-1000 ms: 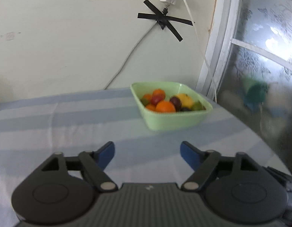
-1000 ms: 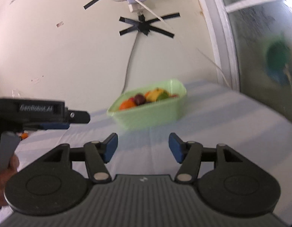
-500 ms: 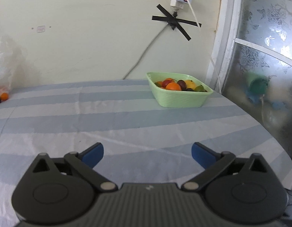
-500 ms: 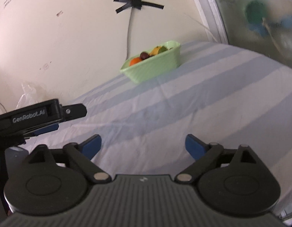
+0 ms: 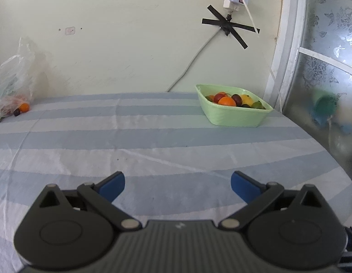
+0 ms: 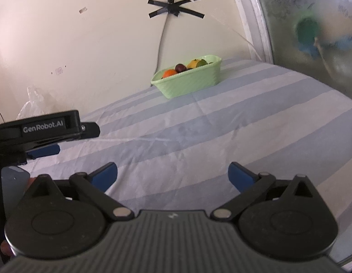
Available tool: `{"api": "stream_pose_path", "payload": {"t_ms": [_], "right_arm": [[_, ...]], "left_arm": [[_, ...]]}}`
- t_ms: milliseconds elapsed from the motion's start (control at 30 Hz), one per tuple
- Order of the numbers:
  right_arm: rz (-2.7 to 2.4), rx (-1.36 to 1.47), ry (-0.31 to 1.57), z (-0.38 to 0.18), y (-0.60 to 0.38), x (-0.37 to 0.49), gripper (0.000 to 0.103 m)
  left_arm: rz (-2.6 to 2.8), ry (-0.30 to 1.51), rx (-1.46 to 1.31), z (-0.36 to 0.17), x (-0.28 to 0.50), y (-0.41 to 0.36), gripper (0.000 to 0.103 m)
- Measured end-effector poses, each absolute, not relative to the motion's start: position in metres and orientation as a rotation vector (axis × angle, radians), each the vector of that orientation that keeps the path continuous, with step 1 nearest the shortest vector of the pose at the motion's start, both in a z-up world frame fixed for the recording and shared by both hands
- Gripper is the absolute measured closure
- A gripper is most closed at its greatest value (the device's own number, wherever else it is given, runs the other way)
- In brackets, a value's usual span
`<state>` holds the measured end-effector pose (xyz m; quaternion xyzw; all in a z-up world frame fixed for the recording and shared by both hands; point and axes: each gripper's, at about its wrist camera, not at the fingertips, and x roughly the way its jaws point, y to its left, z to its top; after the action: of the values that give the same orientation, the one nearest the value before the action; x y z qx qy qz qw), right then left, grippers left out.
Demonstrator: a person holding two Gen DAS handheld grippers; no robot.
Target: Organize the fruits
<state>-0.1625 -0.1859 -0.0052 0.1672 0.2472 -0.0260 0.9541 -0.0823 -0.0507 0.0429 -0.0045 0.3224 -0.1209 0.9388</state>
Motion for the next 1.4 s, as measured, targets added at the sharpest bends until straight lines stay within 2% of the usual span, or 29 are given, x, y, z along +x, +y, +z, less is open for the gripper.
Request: {"api": "stream_pose_path", "payload": {"t_ms": [633, 1400], "right_arm": [[-0.064, 0.375, 0.476, -0.009, -0.193, -0.167, 0.0], [-0.074, 0.386, 0.473, -0.013, -0.199, -0.164, 0.0]], "left_arm": [[-0.098, 0.578, 0.102, 0.046, -0.088, -0.066, 0.0], [-0.094, 0.625, 0.13, 0.036, -0.082, -0.075, 0.0]]}}
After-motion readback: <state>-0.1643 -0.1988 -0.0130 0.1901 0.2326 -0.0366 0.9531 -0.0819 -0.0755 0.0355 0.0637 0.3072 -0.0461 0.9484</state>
